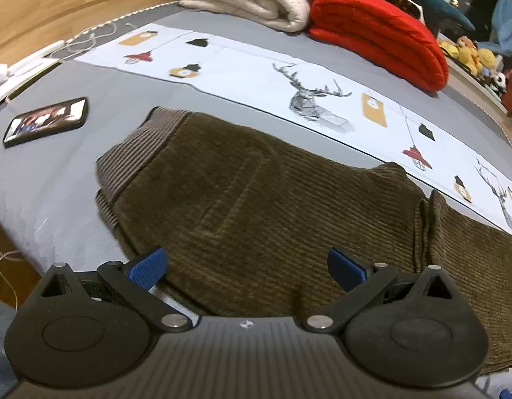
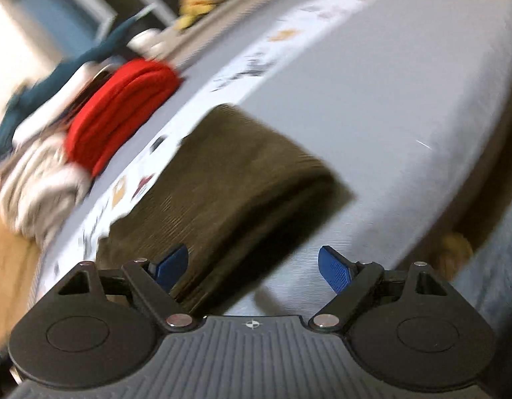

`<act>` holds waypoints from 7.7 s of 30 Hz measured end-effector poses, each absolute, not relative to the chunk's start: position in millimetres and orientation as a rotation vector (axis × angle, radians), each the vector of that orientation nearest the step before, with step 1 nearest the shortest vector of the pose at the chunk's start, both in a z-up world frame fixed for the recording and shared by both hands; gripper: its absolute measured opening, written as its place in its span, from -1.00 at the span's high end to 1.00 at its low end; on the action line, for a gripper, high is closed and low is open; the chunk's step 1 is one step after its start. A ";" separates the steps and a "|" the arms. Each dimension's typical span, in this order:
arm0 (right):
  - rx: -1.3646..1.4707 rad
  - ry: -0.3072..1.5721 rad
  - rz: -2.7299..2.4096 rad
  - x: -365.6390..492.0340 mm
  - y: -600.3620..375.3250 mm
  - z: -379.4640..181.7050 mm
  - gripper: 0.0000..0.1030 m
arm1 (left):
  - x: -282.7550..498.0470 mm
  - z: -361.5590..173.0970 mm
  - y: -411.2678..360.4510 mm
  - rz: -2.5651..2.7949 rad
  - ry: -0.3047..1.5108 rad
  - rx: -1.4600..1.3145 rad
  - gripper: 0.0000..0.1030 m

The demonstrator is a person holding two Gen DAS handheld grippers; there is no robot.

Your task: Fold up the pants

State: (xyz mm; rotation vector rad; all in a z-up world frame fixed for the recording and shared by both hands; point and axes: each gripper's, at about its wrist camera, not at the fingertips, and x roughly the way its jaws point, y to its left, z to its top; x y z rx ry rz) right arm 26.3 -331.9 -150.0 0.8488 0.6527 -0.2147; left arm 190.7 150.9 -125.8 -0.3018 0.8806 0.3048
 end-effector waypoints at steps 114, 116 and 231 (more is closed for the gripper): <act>0.561 0.912 0.467 108.9 -99.2 -123.0 -0.55 | 216.3 -64.1 264.5 0.064 0.926 -0.421 0.37; 0.573 0.911 0.459 109.5 -104.9 -123.4 -0.55 | 221.8 -49.6 266.0 0.051 0.896 -0.436 0.38; 0.571 0.885 0.203 285.2 -339.7 -171.7 0.37 | 374.1 -162.4 27.6 -0.163 0.947 -0.165 -0.35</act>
